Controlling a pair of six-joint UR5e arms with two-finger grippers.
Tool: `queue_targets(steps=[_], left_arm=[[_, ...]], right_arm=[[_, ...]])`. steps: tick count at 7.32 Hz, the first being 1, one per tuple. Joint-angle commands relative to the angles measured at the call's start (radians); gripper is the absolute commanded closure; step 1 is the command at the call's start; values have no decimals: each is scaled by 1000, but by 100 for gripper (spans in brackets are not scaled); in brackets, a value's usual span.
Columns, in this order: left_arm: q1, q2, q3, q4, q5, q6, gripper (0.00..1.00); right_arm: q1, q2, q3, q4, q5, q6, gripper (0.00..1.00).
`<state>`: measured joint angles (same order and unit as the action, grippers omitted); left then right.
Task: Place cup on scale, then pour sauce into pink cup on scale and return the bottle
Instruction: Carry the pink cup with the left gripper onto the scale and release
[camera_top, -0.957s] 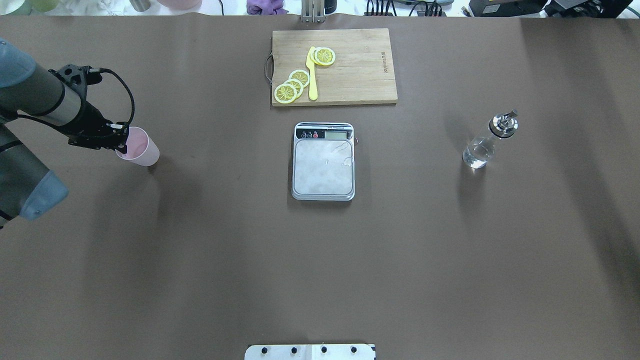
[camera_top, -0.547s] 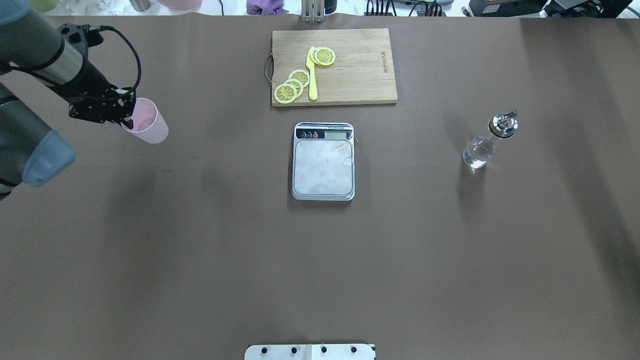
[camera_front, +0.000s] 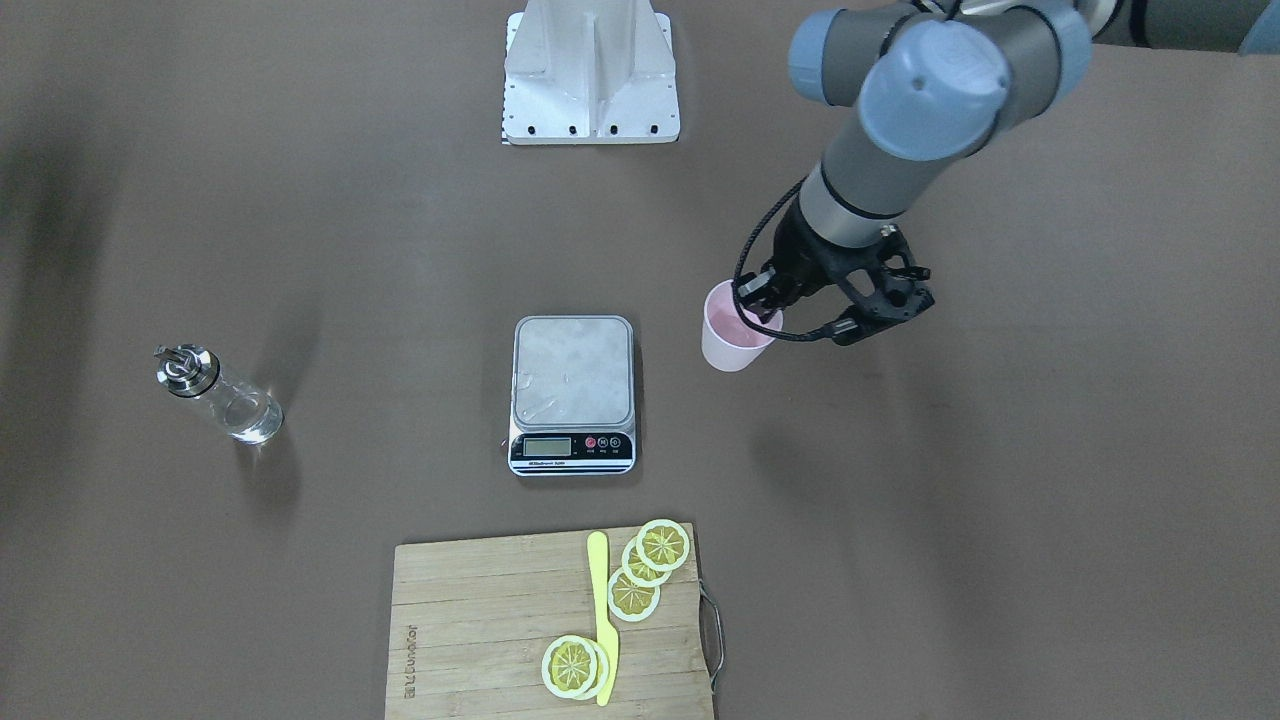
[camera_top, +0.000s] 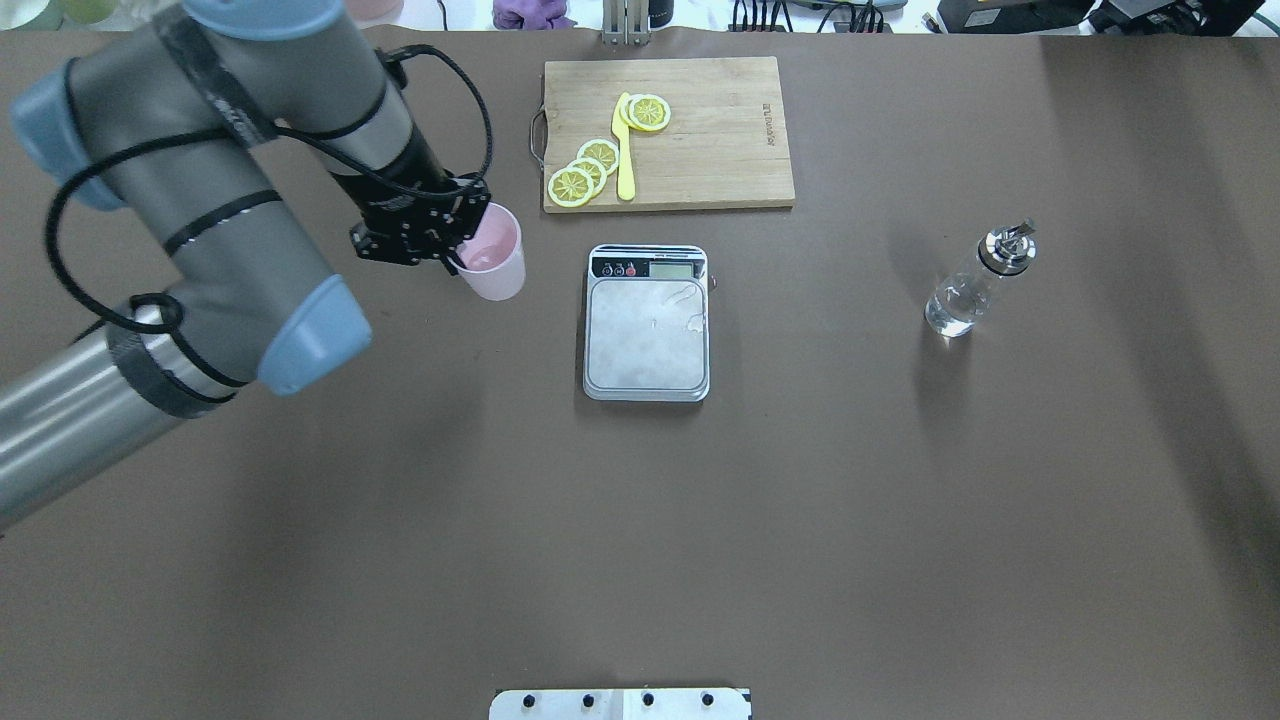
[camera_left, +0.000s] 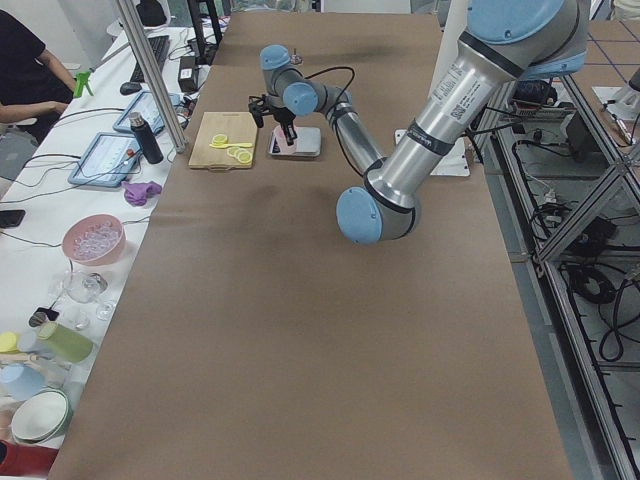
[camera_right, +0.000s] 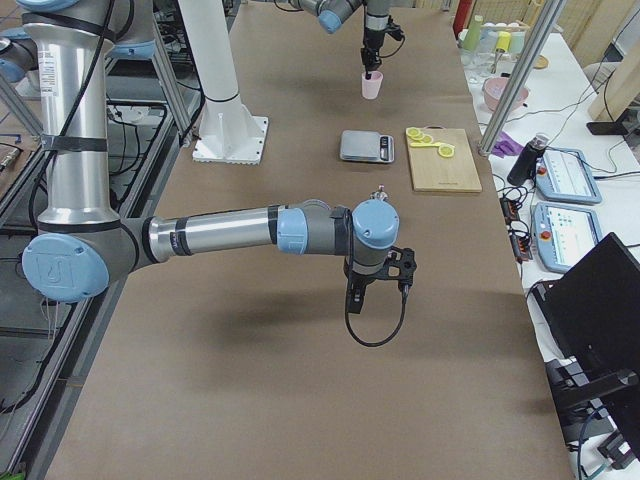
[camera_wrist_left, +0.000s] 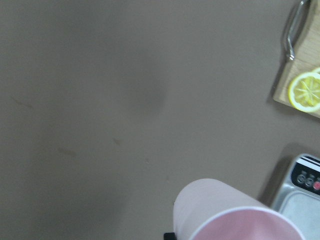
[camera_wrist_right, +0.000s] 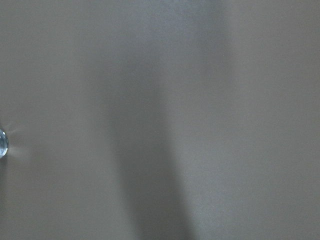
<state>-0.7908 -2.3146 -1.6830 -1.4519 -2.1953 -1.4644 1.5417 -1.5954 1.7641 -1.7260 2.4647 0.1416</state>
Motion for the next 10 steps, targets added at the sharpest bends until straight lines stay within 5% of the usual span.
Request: queue_targets(steps=[1, 4, 9, 10], left_arm=[[77, -196, 189, -10, 58, -121, 100], [120, -249, 350, -142, 105, -154, 100], [153, -241, 350, -146, 103, -143, 100], [153, -240, 350, -156, 103, -143, 54]], right_arm=[[0, 0, 0, 2, 0, 0, 0], [0, 2, 8, -1, 0, 0, 0], [0, 0, 20, -6, 0, 3, 0], [0, 0, 20, -6, 0, 3, 0]])
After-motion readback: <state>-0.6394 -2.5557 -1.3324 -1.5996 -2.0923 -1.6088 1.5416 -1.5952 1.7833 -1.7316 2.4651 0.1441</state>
